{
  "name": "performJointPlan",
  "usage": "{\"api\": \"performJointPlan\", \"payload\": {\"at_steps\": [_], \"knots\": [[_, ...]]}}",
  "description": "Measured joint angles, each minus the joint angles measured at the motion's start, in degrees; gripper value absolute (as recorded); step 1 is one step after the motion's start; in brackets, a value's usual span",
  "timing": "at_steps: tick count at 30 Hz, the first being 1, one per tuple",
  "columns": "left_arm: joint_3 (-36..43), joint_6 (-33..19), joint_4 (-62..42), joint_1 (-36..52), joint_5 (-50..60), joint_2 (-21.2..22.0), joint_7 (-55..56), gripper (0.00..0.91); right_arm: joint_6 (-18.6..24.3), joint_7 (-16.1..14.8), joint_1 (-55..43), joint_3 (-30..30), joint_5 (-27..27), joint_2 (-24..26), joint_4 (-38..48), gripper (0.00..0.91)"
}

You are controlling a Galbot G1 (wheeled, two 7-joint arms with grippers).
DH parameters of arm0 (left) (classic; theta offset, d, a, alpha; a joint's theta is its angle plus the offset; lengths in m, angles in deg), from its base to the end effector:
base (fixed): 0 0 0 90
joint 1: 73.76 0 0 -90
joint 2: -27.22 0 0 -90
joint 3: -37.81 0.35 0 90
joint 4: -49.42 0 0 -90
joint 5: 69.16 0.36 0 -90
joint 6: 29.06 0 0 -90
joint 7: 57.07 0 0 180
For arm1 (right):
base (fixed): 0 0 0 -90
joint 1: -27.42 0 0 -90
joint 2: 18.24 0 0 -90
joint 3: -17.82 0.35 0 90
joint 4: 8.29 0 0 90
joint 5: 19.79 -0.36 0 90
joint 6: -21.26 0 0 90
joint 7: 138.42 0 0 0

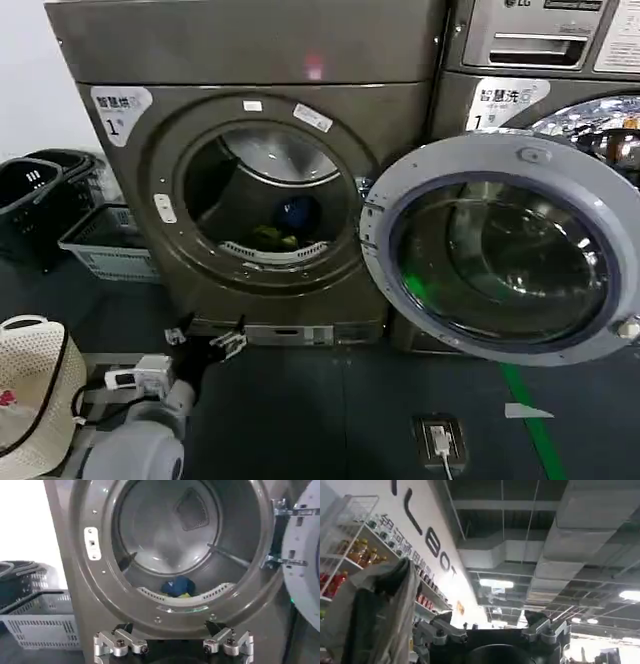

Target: Grasp the clothes from the dryer.

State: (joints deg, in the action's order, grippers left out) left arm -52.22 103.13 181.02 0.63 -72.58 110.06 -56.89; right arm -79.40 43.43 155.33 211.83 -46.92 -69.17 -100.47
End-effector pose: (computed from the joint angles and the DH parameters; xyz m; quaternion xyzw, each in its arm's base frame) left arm 0.2297 0.0140 -0.1785 -0.0230 -0.9889 -0.0375 0.1419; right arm -0.0940 -0.4829 0.0211 0.6285 0.7275 -0.2282 0.1537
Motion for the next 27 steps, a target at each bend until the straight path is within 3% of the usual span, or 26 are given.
{"api": "performJointPlan", "payload": {"at_steps": [27], "knots": [[0.8,0.0,-0.5,0.2,1.7,-0.7,1.7,0.907,-0.1,0.3,0.3,-0.1,-0.4,-0.3,-0.5,0.907]]}}
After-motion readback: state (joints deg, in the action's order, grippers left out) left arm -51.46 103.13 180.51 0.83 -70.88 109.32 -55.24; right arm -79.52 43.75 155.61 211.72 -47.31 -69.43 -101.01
